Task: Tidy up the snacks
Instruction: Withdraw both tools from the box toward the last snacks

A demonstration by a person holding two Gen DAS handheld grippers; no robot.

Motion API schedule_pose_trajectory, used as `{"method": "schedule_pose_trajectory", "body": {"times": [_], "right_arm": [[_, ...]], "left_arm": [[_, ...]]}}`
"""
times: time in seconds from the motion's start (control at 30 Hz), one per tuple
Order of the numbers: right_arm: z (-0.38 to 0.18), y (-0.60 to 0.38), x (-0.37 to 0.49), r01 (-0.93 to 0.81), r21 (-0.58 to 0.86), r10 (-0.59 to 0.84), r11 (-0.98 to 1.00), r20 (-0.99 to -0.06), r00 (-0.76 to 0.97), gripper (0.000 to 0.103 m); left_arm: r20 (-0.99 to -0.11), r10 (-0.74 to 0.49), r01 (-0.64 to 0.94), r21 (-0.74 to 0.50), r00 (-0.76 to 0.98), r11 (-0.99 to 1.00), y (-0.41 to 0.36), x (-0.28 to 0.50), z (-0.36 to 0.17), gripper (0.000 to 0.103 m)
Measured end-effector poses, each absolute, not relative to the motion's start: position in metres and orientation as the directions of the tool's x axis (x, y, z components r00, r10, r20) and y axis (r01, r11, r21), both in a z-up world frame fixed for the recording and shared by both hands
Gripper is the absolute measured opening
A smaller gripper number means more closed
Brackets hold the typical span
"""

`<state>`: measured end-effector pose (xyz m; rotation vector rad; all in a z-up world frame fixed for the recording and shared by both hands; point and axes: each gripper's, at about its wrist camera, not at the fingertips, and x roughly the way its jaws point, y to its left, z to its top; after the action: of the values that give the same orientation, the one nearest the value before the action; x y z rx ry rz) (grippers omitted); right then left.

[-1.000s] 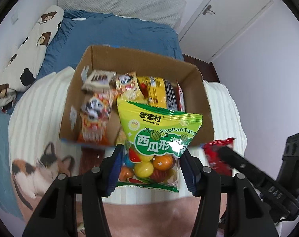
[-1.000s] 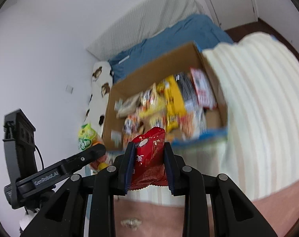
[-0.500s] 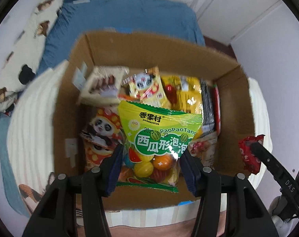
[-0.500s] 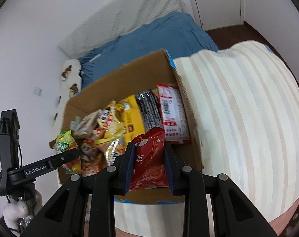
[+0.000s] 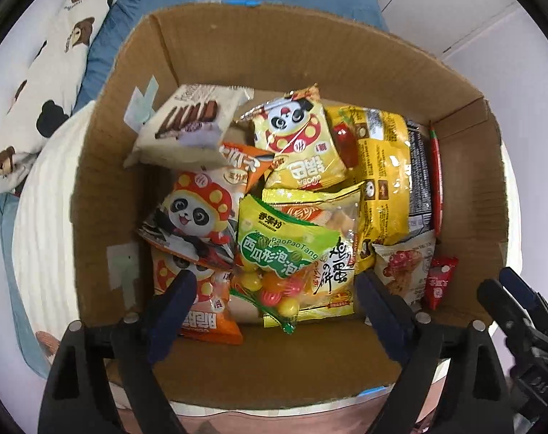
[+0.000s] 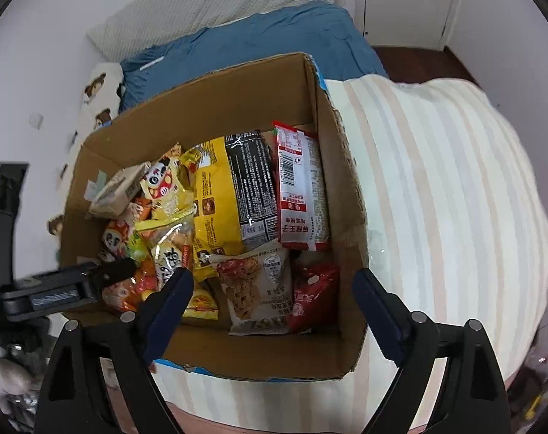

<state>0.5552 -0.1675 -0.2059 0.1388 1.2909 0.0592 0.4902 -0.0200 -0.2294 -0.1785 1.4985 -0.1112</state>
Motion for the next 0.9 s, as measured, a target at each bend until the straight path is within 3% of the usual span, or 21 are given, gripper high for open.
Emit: {"method": "schedule_pose_trajectory", "body": {"times": [0.4,0.9], "right_arm": [[-0.198,-0.154,0.544,0.012,0.055,0.050,0.998,-0.960,0.275,0.095],[-0.145,-0.140,0.481,-0.022,0.041,0.046,0.999,-0.917,0.396,0.095]], "left_arm": [[-0.974,-0.121,-0.008,-0.125,0.189,0.992,-0.014,0.464,-0.189,0.091],[-0.910,-0.080,0.000,-0.087,0.406,0.996,-0.005,0.386,-0.116,0.091]]}}
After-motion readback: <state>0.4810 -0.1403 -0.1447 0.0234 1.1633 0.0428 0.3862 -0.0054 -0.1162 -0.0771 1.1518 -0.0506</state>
